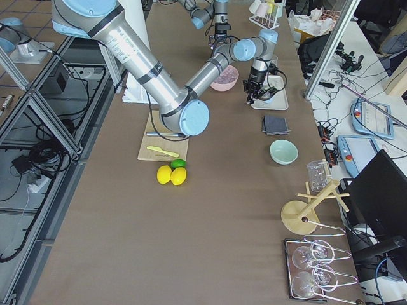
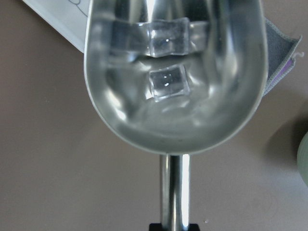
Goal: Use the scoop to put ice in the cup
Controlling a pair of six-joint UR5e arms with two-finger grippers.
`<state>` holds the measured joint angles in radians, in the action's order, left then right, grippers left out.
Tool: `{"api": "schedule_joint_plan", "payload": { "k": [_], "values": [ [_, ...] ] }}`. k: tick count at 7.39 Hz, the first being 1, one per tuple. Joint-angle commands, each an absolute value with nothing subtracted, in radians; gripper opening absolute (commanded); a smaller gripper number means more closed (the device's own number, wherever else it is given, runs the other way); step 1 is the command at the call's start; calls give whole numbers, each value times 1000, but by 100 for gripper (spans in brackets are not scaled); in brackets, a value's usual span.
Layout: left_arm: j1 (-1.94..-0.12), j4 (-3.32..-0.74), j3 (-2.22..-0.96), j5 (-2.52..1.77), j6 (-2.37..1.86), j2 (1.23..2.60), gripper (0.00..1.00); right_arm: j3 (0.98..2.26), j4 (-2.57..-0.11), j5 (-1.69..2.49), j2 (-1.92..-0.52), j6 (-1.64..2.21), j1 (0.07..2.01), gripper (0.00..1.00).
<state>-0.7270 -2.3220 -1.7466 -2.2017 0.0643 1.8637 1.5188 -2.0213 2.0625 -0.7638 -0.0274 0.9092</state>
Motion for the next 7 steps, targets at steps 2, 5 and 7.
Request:
{"api": "schedule_joint_plan", "payload": {
  "k": [2, 5, 7],
  "values": [
    [-906, -2241, -1836, -2391, 87, 1778, 98, 1348, -2109, 2036, -625, -152, 913, 0],
    [-1038, -2051, -1845, -2454, 318, 1739, 98, 1341, -2256, 1933, -568, -244, 907, 0],
    [-1135, -1827, -1885, -2456, 408, 1721, 98, 1319, -2256, 1908, -548, -267, 885, 0]
  ]
}}
